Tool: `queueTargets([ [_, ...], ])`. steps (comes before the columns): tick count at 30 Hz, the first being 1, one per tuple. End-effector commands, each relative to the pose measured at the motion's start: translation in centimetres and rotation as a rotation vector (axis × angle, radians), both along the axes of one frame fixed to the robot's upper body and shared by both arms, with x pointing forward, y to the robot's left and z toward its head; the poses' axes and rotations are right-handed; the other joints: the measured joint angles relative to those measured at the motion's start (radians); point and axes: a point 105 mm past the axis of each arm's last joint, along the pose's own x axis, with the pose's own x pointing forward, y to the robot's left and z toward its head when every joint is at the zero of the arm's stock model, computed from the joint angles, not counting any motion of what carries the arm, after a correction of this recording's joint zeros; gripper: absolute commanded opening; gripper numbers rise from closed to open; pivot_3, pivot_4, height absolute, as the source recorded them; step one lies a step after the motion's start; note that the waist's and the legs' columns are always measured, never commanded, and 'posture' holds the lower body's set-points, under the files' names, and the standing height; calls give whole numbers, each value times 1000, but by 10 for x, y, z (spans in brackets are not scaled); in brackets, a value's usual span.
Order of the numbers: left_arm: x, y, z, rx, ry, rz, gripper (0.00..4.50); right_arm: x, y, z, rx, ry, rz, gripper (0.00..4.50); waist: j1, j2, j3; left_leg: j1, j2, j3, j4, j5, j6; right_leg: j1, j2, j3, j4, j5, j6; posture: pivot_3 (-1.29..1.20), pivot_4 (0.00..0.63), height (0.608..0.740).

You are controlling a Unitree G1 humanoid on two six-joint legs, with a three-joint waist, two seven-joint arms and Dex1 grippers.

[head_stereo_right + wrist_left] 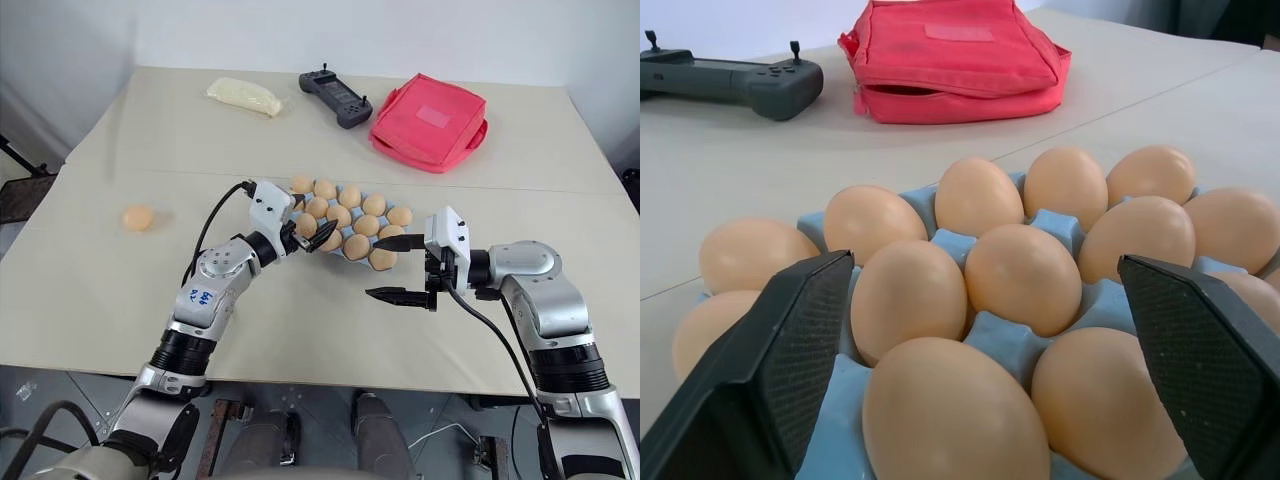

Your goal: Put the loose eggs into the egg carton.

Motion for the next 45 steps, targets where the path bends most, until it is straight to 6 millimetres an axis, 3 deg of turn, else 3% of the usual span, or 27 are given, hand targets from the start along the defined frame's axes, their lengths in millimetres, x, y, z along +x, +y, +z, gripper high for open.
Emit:
queueTargets([
  [1, -21, 7, 22, -50, -61, -25, 4484, -2, 0, 11, 12, -38, 11, 4500, -3, 0, 0, 0, 0, 0, 0, 0, 0, 0, 0, 0, 0, 0, 0, 0, 150, 740],
  [7, -68, 39, 4, -49, 35, -43, 4484, -1, 0, 12, 23, -35, 20, 4500, -6, 0, 0, 1, 1, 0, -1, 0, 0, -1, 0, 2, 2, 0, -1, 0, 150, 740],
  [15, -99, 128, -7, -22, 105, 203, 4484, 2, -2, 14, 64, -21, 38, 4500, -2, 0, 0, 1, 1, -2, 1, 1, 2, 1, -1, 2, 1, 0, -4, 0, 150, 740],
  [22, -131, 188, -24, -3, 218, 381, 4484, 5, 0, 13, 66, -24, 43, 4500, -4, 0, 0, 0, 2, -3, 0, 0, 1, 0, -2, 2, -2, -1, -5, 0, 150, 740],
  [25, -144, 204, -30, -2, 248, 439, 4484, 5, 0, 12, 66, -25, 46, 4500, -3, 0, 0, 0, 2, -3, -2, 0, 1, 1, -2, 2, -4, -2, -7, 0, 150, 740],
  [28, -149, 206, -31, -4, 257, 450, 4484, 5, 1, 12, 67, -26, 46, 4500, -2, 0, 0, 0, 2, -3, -3, 0, 1, 1, -2, 2, -6, -3, -8, 0, 150, 740],
  [32, -141, 210, -25, -4, 225, 476, 4484, 6, 3, 12, 68, -27, 48, 4500, -1, 0, 0, -1, 2, -3, -4, 0, 1, 1, -3, 2, -7, -10, -21, 0, 150, 740],
  [36, -115, 234, -11, 3, 148, 603, 4484, 8, 4, 12, 67, -29, 47, 4500, -1, 0, 0, 0, 2, -4, -5, 0, 1, 1, -3, 1, -6, -8, -18, 0, 150, 740],
  [39, -92, 254, 0, -4, 99, 720, 4484, 8, 4, 12, 67, -31, 44, 4500, -1, 0, 0, 1, 2, -4, -5, 1, 1, 1, -2, 0, -4, -1, -6, 0, 150, 740],
  [45, -49, 269, 17, -51, 78, 841, 4484, 7, 4, 11, 67, -32, 31, 4500, -1, 0, 0, -1, 1, -3, -6, 0, 1, 0, -3, 0, -6, 0, -4, 0, 150, 740],
])
